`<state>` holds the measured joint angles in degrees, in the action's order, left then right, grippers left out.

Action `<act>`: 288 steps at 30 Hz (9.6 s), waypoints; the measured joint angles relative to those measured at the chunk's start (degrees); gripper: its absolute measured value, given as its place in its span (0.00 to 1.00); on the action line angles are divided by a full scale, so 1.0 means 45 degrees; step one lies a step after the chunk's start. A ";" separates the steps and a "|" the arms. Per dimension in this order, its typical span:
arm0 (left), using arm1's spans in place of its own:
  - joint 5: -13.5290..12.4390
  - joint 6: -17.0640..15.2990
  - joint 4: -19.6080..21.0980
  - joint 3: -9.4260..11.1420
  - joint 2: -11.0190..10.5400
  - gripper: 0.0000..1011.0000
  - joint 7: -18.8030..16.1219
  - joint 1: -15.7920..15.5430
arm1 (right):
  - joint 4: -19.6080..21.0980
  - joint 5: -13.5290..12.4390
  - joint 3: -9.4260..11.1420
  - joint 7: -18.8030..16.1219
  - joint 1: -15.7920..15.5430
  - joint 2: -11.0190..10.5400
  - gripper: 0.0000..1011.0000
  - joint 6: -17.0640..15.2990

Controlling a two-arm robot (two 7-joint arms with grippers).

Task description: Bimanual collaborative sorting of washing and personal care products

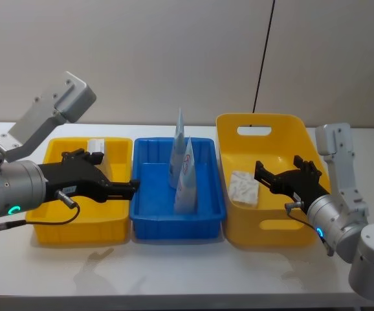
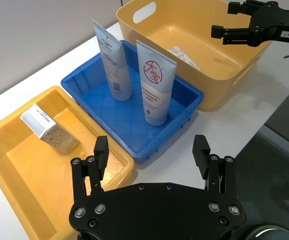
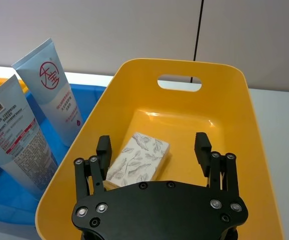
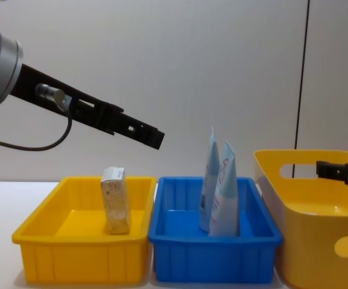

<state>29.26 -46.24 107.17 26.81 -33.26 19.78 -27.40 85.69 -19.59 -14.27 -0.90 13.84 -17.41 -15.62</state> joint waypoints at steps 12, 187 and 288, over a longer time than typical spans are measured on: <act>0.0001 0.0000 0.0000 0.0000 0.0000 0.99 0.0001 0.0000 | -0.0016 0.0006 0.0000 0.0000 0.0013 0.0012 0.99 0.0000; 0.0001 0.0002 -0.0002 0.0000 0.0000 0.99 0.0002 0.0000 | -0.2028 0.1549 -0.2364 -0.1101 0.2407 0.2218 0.10 -0.2063; 0.0001 0.0002 -0.0002 0.0000 0.0000 0.99 0.0001 0.0000 | -0.1500 0.2301 0.0677 -0.0482 0.2546 0.1250 0.31 0.0463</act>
<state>29.27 -46.23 107.17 26.81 -33.26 19.79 -27.40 78.94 -9.24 -11.22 -3.08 25.30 -11.78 -13.54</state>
